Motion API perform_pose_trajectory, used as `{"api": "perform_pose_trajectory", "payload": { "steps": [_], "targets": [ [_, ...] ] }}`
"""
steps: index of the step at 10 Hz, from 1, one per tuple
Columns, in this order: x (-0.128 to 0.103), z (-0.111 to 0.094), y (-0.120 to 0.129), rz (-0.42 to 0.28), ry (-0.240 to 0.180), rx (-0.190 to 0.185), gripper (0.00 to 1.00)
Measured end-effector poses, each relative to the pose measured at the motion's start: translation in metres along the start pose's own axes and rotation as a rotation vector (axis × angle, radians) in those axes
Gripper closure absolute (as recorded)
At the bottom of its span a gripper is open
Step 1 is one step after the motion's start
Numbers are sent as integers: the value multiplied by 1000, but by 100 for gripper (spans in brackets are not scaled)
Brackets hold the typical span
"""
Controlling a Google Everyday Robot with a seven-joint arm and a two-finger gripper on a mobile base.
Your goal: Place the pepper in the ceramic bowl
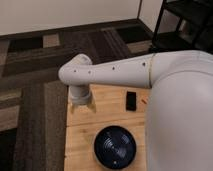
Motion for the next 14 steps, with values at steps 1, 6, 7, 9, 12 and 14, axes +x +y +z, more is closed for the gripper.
{"api": "perform_pose_trajectory", "payload": {
  "steps": [1,6,7,9,12,14],
  "targets": [
    [0,0,0,0,0,0,35],
    [0,0,0,0,0,0,35],
    [0,0,0,0,0,0,35],
    [0,-1,-4,10,-2,1,35],
    [-5,-2,-30,63,-10,9,35],
    [-8,-3,-47,78,-14,5,35]
  ]
}}
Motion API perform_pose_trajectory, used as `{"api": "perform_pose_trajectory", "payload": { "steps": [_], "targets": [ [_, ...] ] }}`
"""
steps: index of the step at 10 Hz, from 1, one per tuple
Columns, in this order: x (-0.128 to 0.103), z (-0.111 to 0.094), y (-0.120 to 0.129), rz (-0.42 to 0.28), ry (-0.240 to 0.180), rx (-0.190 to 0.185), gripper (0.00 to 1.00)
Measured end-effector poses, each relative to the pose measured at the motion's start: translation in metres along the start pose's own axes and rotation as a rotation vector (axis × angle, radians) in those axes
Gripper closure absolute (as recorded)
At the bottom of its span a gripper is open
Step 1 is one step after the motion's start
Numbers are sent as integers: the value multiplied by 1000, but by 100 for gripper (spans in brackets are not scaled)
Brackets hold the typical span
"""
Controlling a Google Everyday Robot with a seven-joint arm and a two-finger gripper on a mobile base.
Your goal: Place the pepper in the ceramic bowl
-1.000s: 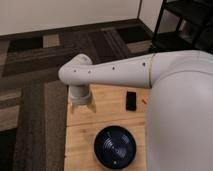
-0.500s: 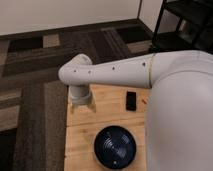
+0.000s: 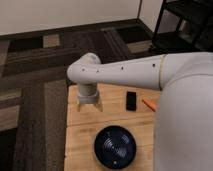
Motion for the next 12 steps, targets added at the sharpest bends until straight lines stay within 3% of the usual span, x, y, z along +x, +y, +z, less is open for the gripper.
{"api": "perform_pose_trajectory", "payload": {
  "steps": [2,5,8,10,12],
  "targets": [
    [-8,-2,-35,21,-6,20,35],
    [-17,-12,-107,44,-18,76,35],
    [-21,-17,-175,37,-17,104,35],
    [-27,-20,-211,-7,-22,116,35],
    [-32,-20,-235,-149,1,142,35]
  ]
}}
